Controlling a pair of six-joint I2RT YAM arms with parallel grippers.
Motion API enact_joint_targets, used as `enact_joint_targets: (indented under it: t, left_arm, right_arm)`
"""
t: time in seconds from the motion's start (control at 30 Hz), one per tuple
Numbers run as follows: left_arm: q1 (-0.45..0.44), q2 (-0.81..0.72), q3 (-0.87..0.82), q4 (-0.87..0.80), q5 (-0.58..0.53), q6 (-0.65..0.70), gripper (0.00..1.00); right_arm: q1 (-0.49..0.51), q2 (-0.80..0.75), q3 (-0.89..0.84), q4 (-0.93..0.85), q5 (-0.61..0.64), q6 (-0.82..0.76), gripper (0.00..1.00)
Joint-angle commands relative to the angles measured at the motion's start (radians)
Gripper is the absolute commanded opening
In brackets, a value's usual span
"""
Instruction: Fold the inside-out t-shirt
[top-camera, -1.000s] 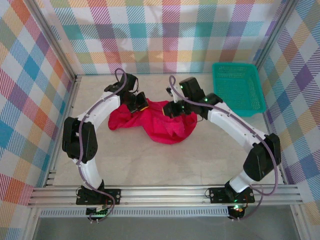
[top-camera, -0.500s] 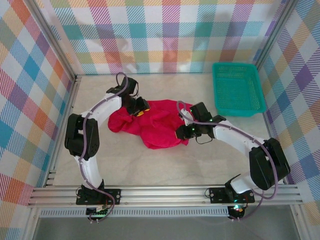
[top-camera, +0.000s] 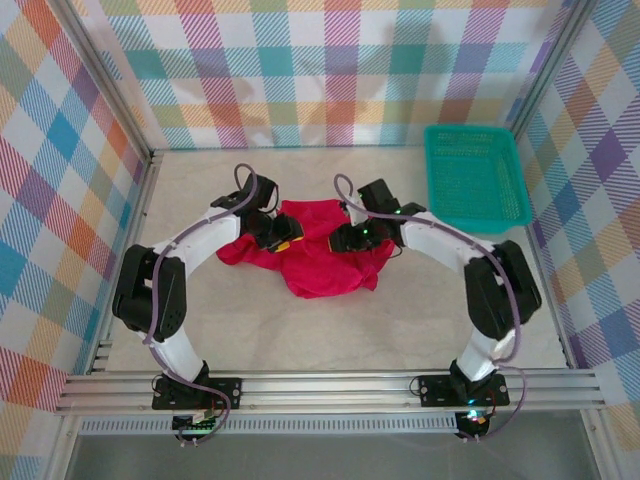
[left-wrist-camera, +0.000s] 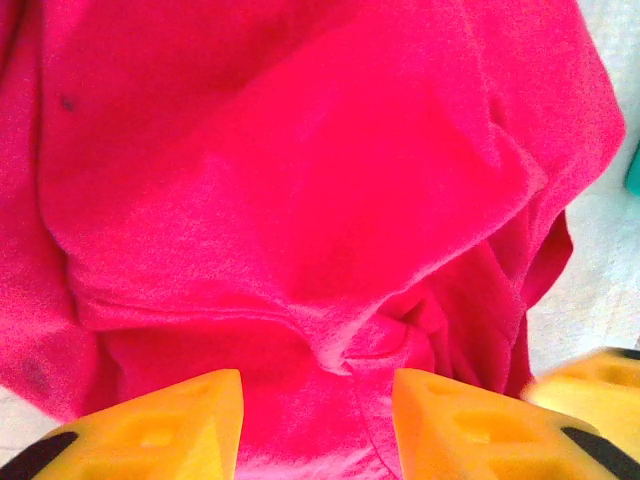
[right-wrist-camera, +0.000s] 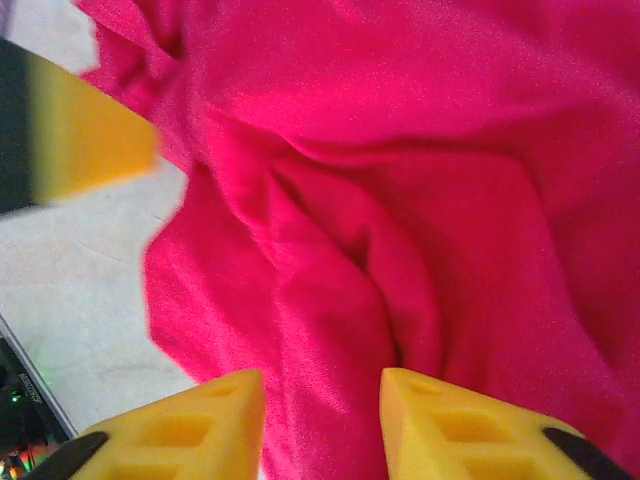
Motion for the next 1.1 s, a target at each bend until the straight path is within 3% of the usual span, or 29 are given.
enact_joint_targets:
  t: [0.0,0.13,0.23,0.33,0.43,0.53,0.67,0.83,1.07]
  left_arm:
    - [-0.007,0.027,0.043,0.013,-0.001,-0.002,0.46]
    - [-0.008,0.077,0.064,0.016,-0.003,-0.002,0.49]
    - [-0.012,0.104,0.051,0.045,0.012,-0.019,0.50]
    - [-0.028,0.118,0.041,0.057,0.013,-0.025,0.50]
    - [-0.043,0.111,0.037,0.050,0.005,-0.025,0.50]
    - [-0.049,0.074,0.024,0.018,-0.031,-0.013,0.50]
    - [-0.065,-0.018,-0.005,-0.049,-0.114,0.019,0.51]
    - [-0.119,-0.078,-0.058,-0.053,-0.092,0.016,0.51]
    - [-0.234,-0.004,-0.040,-0.017,-0.082,-0.013,0.45]
  right_arm:
    - [0.065,-0.022,-0.055,0.029,-0.091,0.042,0.29]
    - [0.147,-0.050,-0.161,0.076,-0.130,0.051,0.22]
    - [0.180,-0.058,-0.234,0.094,-0.143,0.048,0.23]
    - [0.181,-0.081,-0.268,0.088,-0.124,0.045,0.28]
    - [0.174,-0.148,-0.254,0.054,-0.044,0.044,0.44]
    - [0.143,-0.216,-0.245,0.041,0.024,0.062,0.47]
    - [0.089,-0.229,-0.232,0.011,0.094,0.096,0.38]
    - [0.068,-0.175,-0.189,-0.038,0.129,0.132,0.29]
    - [0.063,-0.167,-0.197,-0.057,0.179,0.180,0.19]
